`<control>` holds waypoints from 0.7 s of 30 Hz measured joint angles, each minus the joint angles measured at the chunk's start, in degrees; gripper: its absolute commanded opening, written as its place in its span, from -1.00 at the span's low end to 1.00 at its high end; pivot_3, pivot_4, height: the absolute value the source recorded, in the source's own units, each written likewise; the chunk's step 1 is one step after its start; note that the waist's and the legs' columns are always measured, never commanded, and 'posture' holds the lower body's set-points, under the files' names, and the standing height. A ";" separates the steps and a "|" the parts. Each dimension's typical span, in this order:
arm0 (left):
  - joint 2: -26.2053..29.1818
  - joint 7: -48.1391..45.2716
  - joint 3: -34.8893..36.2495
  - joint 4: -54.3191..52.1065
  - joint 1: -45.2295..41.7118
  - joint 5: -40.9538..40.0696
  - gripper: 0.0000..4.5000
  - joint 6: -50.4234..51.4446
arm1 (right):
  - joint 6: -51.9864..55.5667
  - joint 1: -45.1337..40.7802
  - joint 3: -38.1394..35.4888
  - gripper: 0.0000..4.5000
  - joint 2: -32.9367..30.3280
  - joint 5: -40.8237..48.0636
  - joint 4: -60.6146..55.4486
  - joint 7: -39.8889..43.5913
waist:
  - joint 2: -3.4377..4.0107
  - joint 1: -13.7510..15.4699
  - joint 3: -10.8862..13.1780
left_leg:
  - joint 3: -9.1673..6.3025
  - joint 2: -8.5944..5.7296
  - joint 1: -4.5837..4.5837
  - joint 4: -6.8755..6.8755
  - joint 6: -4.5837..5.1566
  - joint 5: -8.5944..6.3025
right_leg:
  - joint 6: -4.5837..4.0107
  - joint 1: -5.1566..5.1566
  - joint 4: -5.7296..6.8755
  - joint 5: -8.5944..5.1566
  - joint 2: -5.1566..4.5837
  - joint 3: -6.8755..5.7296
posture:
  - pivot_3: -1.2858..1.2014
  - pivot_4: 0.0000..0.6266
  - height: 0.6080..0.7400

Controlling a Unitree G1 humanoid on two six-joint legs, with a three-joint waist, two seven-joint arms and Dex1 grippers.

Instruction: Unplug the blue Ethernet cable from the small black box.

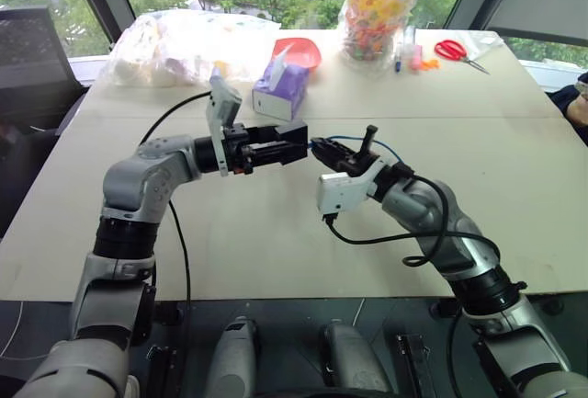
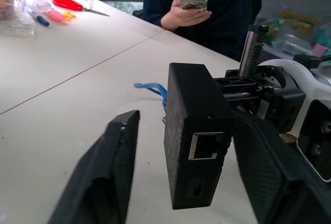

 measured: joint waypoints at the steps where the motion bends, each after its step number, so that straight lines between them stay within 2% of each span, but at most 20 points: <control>1: 0.00 -0.03 -0.13 0.00 0.00 0.13 -0.46 -0.21 | 0.04 -0.04 0.00 -1.00 -0.03 0.02 0.00 0.24 | 0.00 0.01 0.00 | 0.00 0.00 0.00 0.00 0.00 0.00 | 0.00 0.00 0.00 0.00 0.00 0.00 | 0.03 -0.52 0.92; 3: 0.13 0.10 -0.04 -0.02 0.01 0.43 -0.78 -0.45 | 0.07 -0.19 -0.02 -1.00 -0.09 0.05 -0.06 0.58 | 0.00 0.01 0.00 | 0.00 0.00 0.00 0.00 0.00 0.00 | 0.00 0.00 0.00 0.00 0.00 0.00 | 0.03 -0.52 0.92; 12: 0.79 -0.71 0.07 -0.01 0.00 0.53 -0.78 -1.43 | 0.65 -1.37 -0.11 -1.00 -0.05 2.45 -0.03 2.66 | 0.00 0.00 0.00 | -0.01 0.00 0.00 0.00 0.00 0.00 | 0.00 0.00 0.00 0.00 0.00 0.00 | 0.03 -0.52 0.92; 15: 2.44 -2.51 0.11 0.15 -0.11 0.56 -0.78 -1.66 | 2.44 -3.00 -0.52 -0.41 0.26 7.90 -0.03 6.43 | 0.00 -0.11 0.00 | -0.01 0.01 0.01 -0.01 0.00 0.00 | 0.00 0.01 0.01 0.00 0.01 0.00 | 0.03 -0.52 0.92; 17: 3.50 -4.01 -0.04 0.34 -0.14 0.60 -0.78 -1.65 | 4.64 -4.56 -1.20 0.05 0.22 12.04 -0.02 9.40 | 0.00 -0.11 0.00 | -0.02 0.01 0.01 -0.01 0.00 0.00 | 0.00 0.02 0.01 0.00 0.02 -0.01 | 0.03 -0.52 0.92; 21: 6.63 -8.90 -0.86 0.88 0.28 1.25 -0.78 -2.15 | 16.88 -7.24 -3.53 0.95 -1.62 24.81 -0.10 22.19 | 0.00 0.00 0.00 | -0.02 0.01 0.01 -0.01 0.00 0.00 | 0.00 0.03 0.00 0.00 0.01 -0.02 | 0.03 -0.52 0.92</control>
